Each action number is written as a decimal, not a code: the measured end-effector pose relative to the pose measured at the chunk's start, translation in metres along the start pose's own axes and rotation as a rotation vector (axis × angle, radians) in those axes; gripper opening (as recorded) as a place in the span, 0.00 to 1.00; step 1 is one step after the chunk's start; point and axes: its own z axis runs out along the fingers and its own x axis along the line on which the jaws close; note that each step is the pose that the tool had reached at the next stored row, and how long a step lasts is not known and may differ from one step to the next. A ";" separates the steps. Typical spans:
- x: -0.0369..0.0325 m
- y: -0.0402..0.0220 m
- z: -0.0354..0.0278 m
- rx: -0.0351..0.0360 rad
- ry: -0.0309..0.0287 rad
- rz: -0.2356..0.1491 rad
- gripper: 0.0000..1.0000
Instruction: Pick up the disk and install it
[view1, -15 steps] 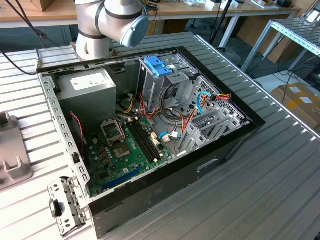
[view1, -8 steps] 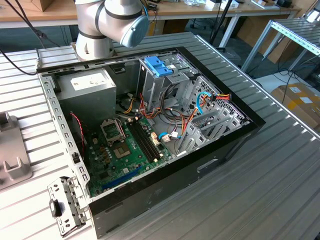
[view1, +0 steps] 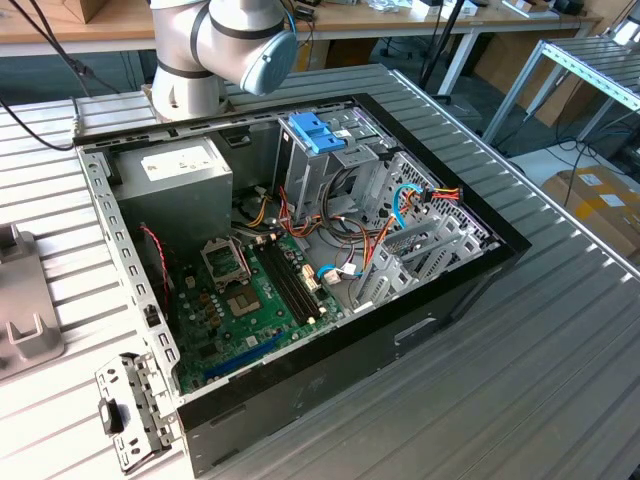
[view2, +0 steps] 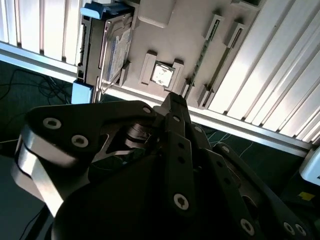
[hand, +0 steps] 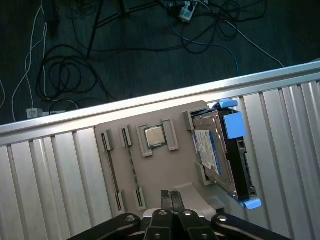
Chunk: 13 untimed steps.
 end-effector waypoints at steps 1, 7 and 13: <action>0.0000 0.0000 0.0000 0.0000 0.0000 0.000 0.11; 0.0000 0.0000 0.0000 -0.0001 0.0000 0.000 0.11; 0.0000 0.0000 0.0000 0.0000 0.0000 0.000 0.42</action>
